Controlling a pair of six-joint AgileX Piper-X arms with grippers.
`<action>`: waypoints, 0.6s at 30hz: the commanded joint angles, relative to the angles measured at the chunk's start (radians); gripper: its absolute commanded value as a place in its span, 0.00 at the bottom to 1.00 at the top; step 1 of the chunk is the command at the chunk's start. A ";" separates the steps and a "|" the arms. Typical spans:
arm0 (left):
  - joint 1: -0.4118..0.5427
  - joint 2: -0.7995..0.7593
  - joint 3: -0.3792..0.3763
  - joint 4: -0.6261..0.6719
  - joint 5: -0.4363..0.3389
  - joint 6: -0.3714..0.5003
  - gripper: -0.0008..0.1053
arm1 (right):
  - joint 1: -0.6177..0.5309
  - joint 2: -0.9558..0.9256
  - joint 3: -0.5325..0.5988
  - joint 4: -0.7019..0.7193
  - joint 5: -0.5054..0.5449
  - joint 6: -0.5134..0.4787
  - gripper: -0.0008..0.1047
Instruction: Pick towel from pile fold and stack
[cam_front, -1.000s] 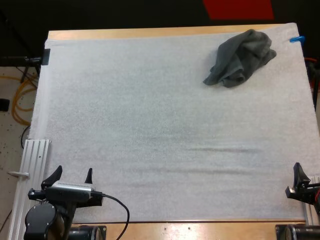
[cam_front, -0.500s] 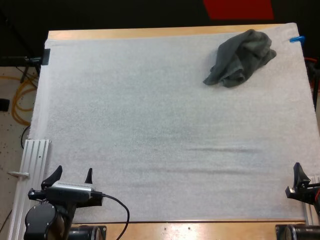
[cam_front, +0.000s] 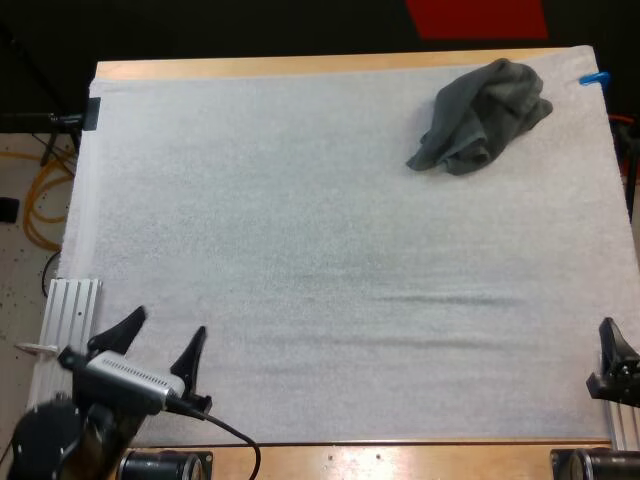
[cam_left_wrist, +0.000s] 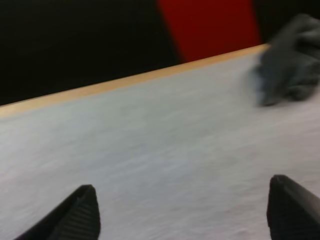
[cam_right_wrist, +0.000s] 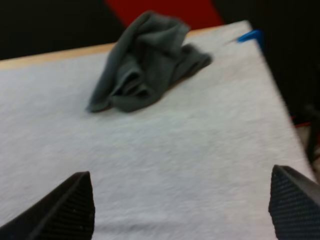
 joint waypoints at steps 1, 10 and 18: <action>-0.045 0.044 -0.033 -0.009 0.020 -0.011 0.64 | -0.005 0.036 -0.040 0.018 -0.043 -0.002 0.67; -0.216 0.281 -0.183 -0.009 0.183 -0.011 0.64 | -0.005 0.241 -0.226 0.085 -0.328 0.011 0.67; -0.220 0.342 -0.188 -0.028 0.183 -0.011 0.64 | -0.005 0.430 -0.234 -0.032 -0.340 0.025 0.67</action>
